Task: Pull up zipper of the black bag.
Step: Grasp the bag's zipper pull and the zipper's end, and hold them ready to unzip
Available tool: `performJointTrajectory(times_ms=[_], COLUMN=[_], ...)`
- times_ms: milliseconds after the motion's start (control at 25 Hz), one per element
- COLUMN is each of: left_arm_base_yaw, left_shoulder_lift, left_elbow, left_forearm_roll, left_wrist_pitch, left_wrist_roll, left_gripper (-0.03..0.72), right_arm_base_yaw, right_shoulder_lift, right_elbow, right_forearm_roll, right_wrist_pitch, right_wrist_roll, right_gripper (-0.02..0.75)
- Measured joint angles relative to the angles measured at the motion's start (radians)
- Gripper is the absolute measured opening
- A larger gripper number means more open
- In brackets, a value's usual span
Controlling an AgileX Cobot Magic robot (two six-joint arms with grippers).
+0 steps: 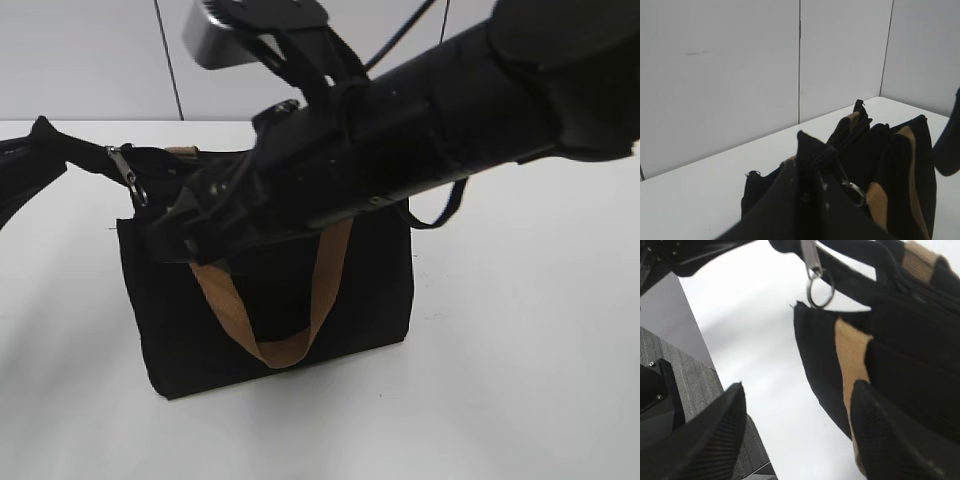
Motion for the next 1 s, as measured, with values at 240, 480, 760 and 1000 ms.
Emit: performJointTrajectory(times_ms=[240, 480, 760, 1000], left_arm_base_yaw=[0.0, 0.0, 0.0, 0.0], left_shoulder_lift=[0.0, 0.0, 0.0, 0.0], left_elbow=[0.0, 0.0, 0.0, 0.0], left_forearm_roll=[-0.001, -0.001, -0.002, -0.004], left_wrist_pitch=[0.002, 0.002, 0.002, 0.002], left_wrist_roll=[0.0, 0.0, 0.0, 0.0], left_gripper=[0.028, 0.028, 0.027, 0.027], right_arm_base_yaw=[0.051, 0.053, 0.119, 0.122], right_shoulder_lift=[0.113, 0.184, 0.191, 0.214], right_elbow=[-0.13, -0.148, -0.15, -0.152], right_forearm_roll=[0.0, 0.0, 0.001, 0.002], right_wrist_pitch=[-0.044, -0.103, -0.208, -0.262], right_wrist_roll=[-0.14, -0.187, -0.19, -0.19], right_gripper=[0.507, 0.507, 0.507, 0.507])
